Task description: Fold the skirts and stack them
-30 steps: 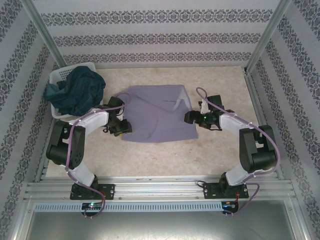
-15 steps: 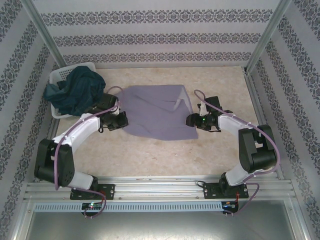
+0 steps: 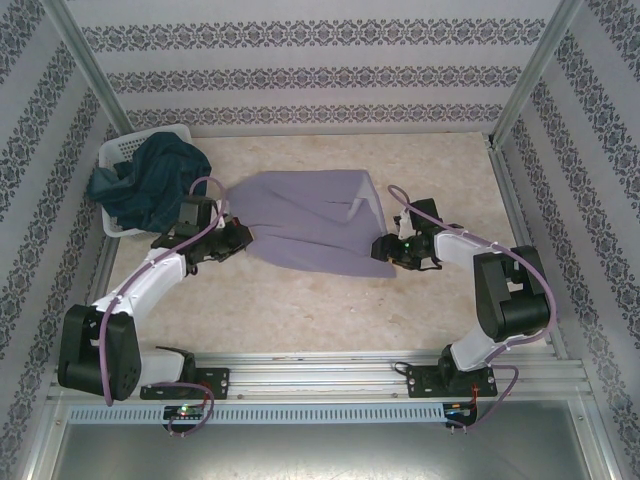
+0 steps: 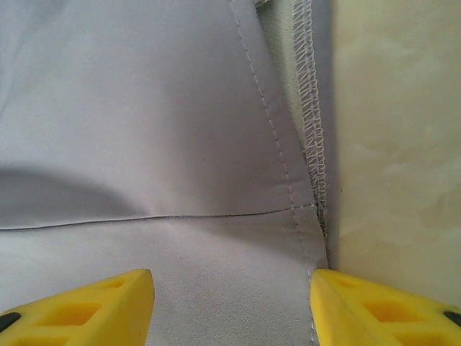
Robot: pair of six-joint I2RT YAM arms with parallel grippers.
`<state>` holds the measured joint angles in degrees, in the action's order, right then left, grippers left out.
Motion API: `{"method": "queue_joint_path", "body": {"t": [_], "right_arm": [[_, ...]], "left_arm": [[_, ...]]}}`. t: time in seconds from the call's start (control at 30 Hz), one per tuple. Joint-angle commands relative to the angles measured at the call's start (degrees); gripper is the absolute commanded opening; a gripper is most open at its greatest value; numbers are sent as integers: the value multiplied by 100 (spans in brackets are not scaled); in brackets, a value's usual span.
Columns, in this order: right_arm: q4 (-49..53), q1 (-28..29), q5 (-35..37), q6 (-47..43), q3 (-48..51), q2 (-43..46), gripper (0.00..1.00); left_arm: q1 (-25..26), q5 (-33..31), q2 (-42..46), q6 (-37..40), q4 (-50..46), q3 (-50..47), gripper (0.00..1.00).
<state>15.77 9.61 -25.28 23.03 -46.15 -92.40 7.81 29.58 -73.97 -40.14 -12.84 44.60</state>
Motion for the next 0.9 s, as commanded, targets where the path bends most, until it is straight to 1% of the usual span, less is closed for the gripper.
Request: {"method": "queue_joint_path", "body": {"t": [0.0,0.13,0.27,0.4,0.53,0.67,0.73,0.83,0.87], "right_arm": [[112,27,398,374,10,-15,59],[249,42,595,561,20,126,60],[373,58,763,803,163,403,67],[382,58,714,939,210,636,72],[302,59,348,945,195,672,74],[295,123,112,888,186,525,75],[297,196,128,904,207,461,74],[242,333,117,917,238,358,69],[237,378,148,919,230,318,65]], "left_arm": [[-153,114,122,-215,307,-105,6],[-271,306,122,-489,673,-235,7],[-314,297,76,-434,656,-226,7],[-415,185,29,-552,500,-219,7],[-500,161,-71,-700,449,-246,7],[-534,207,-262,-815,497,-266,7],[-535,240,-315,-845,558,-282,7],[-544,252,-302,-842,600,-306,7],[-544,251,-302,-825,583,-306,7]]}}
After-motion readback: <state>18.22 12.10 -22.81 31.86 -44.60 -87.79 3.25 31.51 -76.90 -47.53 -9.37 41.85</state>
